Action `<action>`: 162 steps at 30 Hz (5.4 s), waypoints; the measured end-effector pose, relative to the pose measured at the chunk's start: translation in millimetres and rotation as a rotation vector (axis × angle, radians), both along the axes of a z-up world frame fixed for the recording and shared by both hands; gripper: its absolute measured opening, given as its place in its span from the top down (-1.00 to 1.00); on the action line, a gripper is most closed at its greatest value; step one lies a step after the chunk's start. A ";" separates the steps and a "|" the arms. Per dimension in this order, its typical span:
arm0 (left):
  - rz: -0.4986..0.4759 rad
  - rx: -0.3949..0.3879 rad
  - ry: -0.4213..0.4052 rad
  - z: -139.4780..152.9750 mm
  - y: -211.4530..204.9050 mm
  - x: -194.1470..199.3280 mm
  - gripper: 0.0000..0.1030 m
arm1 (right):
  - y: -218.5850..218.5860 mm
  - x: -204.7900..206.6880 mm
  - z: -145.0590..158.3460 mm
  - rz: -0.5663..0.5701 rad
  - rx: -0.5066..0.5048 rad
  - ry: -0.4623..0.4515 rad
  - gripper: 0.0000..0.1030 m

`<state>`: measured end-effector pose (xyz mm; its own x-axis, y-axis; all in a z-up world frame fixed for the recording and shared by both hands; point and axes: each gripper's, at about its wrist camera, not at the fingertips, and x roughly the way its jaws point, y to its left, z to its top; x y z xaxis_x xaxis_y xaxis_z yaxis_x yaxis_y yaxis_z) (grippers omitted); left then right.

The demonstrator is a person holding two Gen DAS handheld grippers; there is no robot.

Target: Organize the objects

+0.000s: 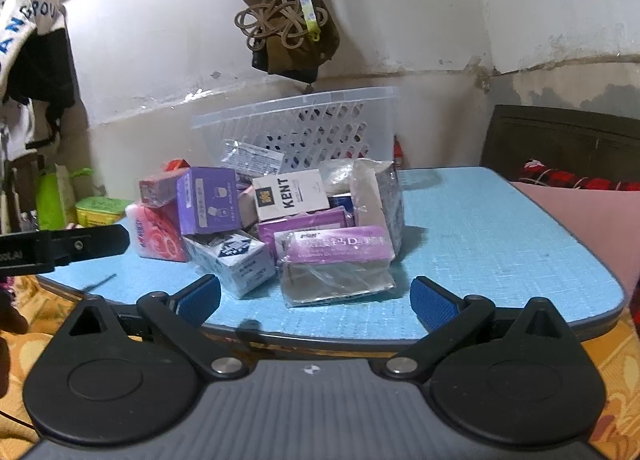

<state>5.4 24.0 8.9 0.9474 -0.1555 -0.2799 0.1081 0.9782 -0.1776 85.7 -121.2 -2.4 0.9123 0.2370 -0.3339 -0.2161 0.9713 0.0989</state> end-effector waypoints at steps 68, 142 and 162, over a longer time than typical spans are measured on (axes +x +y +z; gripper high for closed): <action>-0.010 0.033 -0.193 62.4 16.1 58.9 0.09 | -13.0 23.6 65.6 0.004 -0.010 -0.140 -0.30; 0.033 0.085 0.004 -14.0 1.3 55.0 -0.42 | -7.3 64.4 18.0 -0.118 -0.014 -0.047 0.25; -0.027 0.009 -0.107 32.4 21.3 40.7 -0.42 | -7.5 63.0 56.3 -0.095 -0.037 -0.124 0.28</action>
<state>46.0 45.3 41.3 0.9674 -0.1792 -0.1789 0.1521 0.9761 -0.1551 148.7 -128.6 53.9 0.9648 0.1372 -0.2241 -0.1313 0.9905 0.0411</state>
